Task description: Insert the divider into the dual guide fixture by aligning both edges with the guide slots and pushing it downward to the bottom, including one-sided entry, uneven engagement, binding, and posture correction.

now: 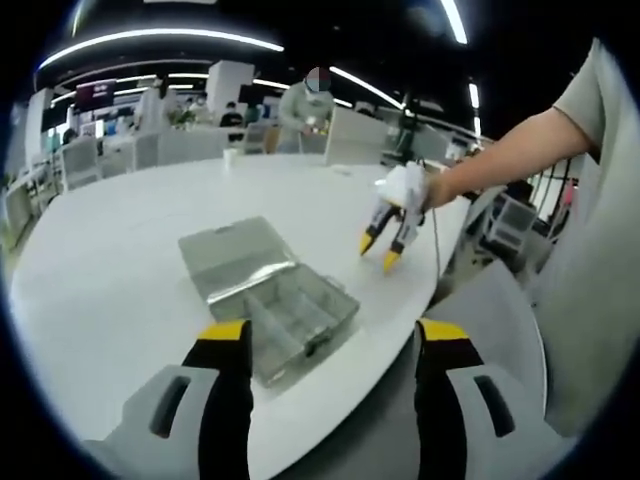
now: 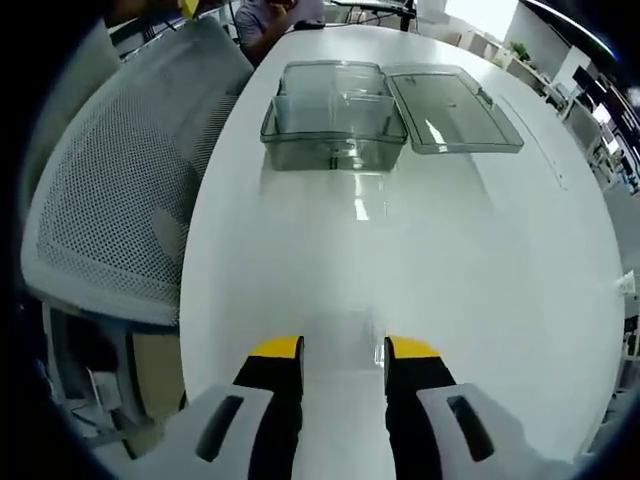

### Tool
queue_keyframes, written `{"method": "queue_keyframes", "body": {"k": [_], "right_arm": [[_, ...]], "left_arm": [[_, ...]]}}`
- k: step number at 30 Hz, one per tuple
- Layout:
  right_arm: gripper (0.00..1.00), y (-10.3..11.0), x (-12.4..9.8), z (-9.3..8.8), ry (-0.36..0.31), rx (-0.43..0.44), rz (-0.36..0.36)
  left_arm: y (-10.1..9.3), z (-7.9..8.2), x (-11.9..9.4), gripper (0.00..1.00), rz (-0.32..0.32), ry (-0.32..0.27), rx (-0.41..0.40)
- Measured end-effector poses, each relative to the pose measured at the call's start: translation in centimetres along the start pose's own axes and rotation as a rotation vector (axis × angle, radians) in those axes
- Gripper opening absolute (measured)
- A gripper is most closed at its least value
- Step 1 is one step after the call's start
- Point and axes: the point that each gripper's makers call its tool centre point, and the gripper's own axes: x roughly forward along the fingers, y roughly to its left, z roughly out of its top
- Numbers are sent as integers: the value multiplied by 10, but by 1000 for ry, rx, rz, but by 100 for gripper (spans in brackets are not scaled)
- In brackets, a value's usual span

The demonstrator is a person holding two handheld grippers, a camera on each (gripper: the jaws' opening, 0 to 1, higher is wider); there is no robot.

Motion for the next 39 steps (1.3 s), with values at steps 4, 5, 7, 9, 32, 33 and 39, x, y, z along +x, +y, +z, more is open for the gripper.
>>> {"method": "queue_keyframes", "body": {"k": [4, 5, 7, 9, 32, 33, 39], "right_arm": [[27, 3, -2, 6, -11, -9, -7], [27, 3, -2, 7, -12, -9, -6], [27, 6, -2, 8, -11, -17, -5], [27, 8, -4, 12, -17, -15, -6], [27, 27, -23, 61, -58, -101, -33], [27, 28, -25, 64, -59, -105, -38], [27, 32, -32, 82, -78, -133, -48]], "left_arm": [[-5, 2, 4, 62, -13, -3, 0], [-5, 2, 5, 62, -16, -4, 1], [-6, 4, 8, 62, -19, -8, -3], [-7, 4, 12, 61, -25, -6, -8], [-41, 16, 58, 46, -115, -1, -41], [-40, 17, 59, 46, -115, -3, -46], [-42, 20, 65, 43, -121, -16, -112]]}}
